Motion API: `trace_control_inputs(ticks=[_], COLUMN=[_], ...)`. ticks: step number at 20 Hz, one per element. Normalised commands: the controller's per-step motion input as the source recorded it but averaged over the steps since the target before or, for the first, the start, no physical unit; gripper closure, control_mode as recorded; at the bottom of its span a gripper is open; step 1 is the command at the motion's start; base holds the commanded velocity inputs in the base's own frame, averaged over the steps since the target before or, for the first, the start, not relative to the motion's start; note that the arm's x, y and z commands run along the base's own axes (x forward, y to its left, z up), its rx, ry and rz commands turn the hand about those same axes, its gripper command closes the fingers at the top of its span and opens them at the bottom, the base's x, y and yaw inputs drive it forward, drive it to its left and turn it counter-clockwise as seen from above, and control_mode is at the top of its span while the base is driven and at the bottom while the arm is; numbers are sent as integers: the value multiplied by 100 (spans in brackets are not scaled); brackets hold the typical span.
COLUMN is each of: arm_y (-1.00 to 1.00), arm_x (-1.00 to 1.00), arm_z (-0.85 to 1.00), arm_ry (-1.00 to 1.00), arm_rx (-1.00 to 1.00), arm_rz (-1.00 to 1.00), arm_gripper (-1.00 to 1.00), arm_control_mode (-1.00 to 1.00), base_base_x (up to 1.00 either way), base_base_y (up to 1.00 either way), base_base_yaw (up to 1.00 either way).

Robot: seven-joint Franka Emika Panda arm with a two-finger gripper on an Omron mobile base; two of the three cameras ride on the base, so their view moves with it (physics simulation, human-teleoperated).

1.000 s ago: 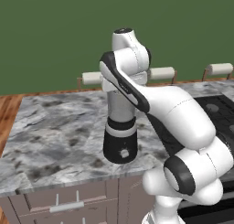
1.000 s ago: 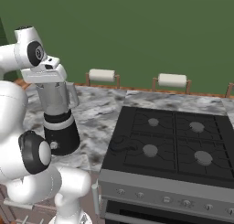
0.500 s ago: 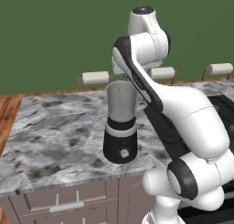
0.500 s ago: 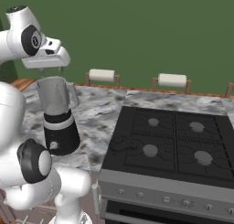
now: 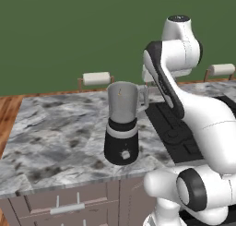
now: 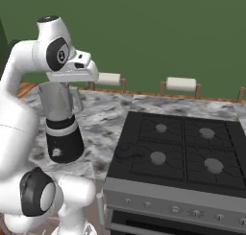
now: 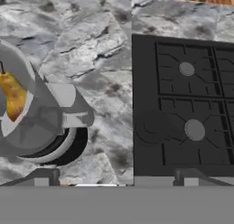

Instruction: Open the blender lid, put the pear in the blender, close the lid, and start the blender.

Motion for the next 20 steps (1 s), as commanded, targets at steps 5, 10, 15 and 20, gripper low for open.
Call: trace_control_inputs(ticks=[5,10,15,20], arm_y=[-100,-100,-78,-16], arm_x=[-2,0,10,24], arm_z=[-98,-79,-73,-62], arm_ry=[14,9,17,16], arm_rx=[1,0,0,0], arm_rz=[0,0,-1,-1], arm_gripper=[-100,-100,-100,-100], arm_control_mode=[-100,-100,-100,-100], base_base_x=[0,0,0,0], base_base_y=[0,0,0,0], base_base_yaw=[0,0,0,0])
